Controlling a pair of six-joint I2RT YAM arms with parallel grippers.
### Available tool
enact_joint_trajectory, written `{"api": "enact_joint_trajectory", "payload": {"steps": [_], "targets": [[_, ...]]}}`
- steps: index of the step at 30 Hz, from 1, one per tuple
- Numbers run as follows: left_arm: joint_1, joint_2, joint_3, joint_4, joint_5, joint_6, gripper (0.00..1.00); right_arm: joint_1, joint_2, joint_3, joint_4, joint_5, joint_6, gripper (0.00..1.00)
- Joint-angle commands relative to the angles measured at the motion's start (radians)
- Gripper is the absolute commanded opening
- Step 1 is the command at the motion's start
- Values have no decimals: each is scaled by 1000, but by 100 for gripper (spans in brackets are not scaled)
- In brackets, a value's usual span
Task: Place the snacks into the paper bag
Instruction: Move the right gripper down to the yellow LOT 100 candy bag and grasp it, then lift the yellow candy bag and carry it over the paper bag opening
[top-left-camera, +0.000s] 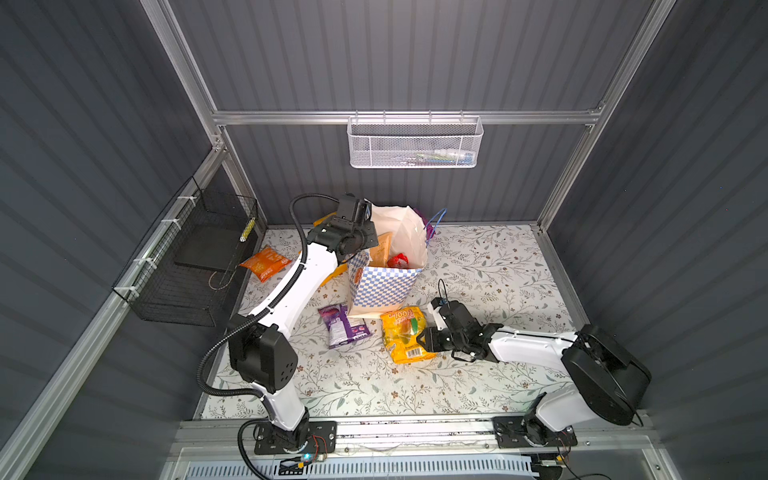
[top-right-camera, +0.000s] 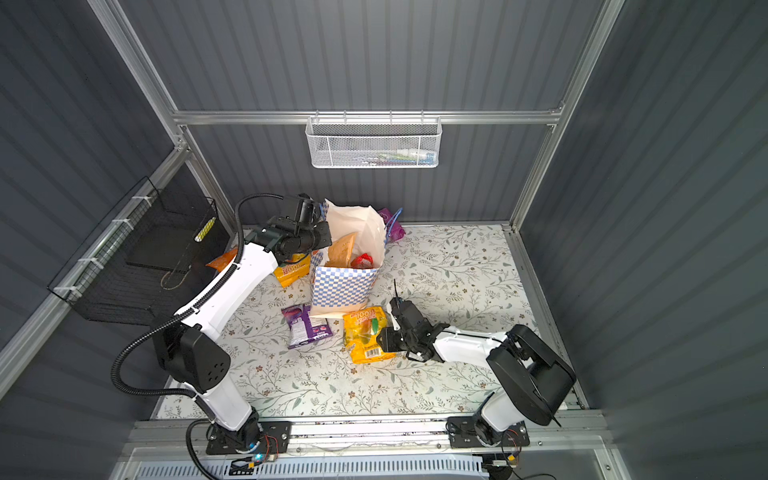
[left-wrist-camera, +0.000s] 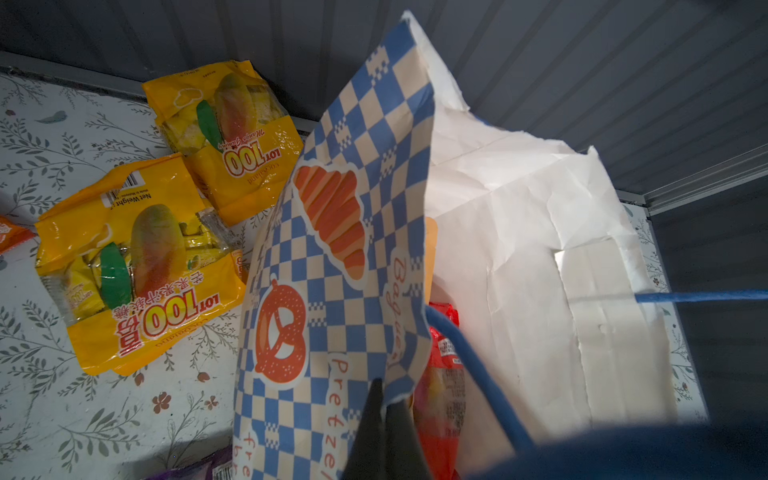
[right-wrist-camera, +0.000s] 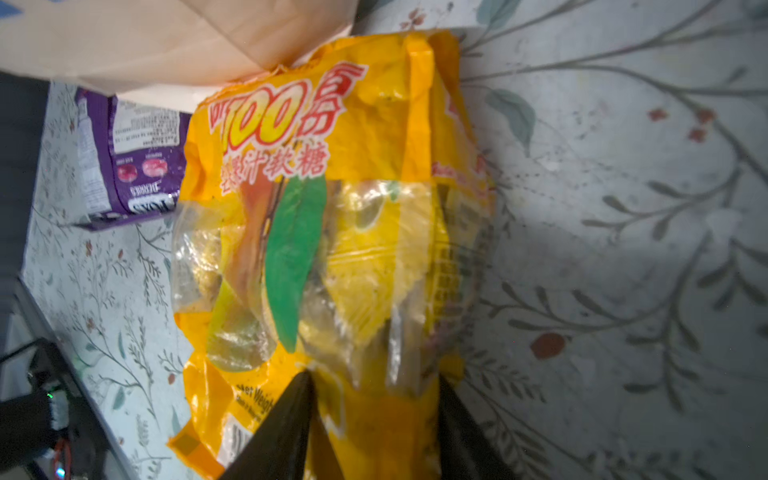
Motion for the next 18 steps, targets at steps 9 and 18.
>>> {"api": "enact_joint_trajectory", "payload": {"steps": [9, 18], "targets": [[-20, 11, 21, -73, 18, -1, 0, 4, -110, -31, -14, -46, 31, 0], [-20, 22, 17, -70, 56, -19, 0, 4, -328, -29, -124, 2, 57, 0]]}}
